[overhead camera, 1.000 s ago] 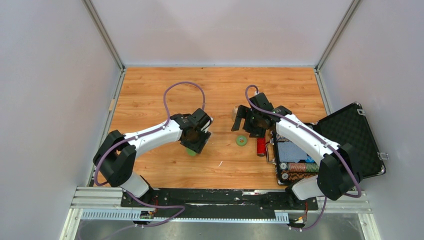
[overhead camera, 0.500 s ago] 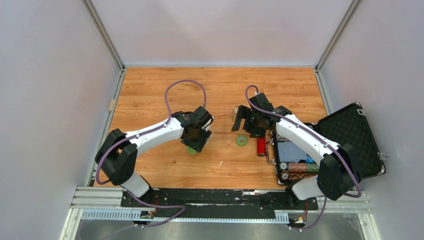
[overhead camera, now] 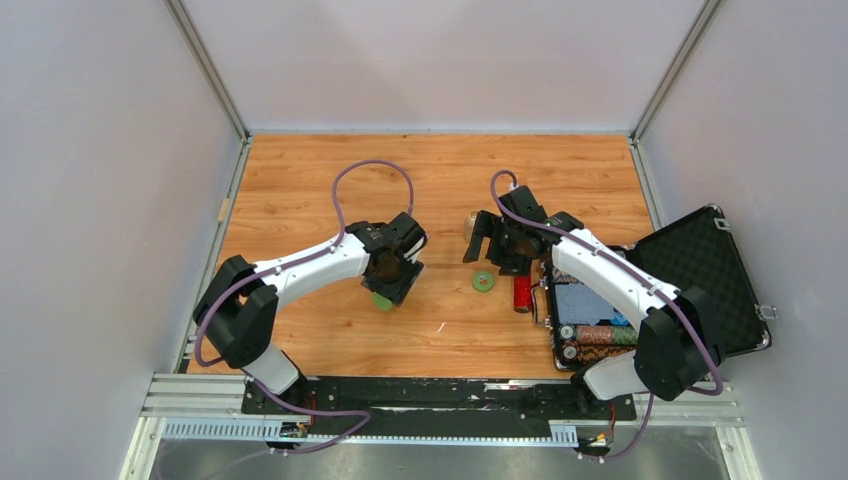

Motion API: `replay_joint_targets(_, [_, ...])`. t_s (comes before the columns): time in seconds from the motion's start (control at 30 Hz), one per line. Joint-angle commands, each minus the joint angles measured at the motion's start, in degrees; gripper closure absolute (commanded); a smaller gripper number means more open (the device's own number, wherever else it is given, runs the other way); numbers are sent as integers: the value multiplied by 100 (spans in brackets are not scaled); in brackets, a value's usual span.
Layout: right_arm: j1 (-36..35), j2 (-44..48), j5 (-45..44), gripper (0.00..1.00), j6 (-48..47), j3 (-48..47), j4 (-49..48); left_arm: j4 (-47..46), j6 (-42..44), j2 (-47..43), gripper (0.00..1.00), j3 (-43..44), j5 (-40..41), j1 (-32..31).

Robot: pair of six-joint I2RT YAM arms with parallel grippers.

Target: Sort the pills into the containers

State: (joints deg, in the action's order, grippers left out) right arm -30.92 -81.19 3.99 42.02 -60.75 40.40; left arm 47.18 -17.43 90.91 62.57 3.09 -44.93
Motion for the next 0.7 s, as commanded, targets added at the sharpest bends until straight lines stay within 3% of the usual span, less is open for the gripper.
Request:
replay_joint_targets(0.0, [33,148,5,11,69,20,-162,51,92,27,100,256,26,-34])
replay_joint_targets(0.67, [47,125,23,11,65,6,-164,-20,70,-209,100,139,43,-43])
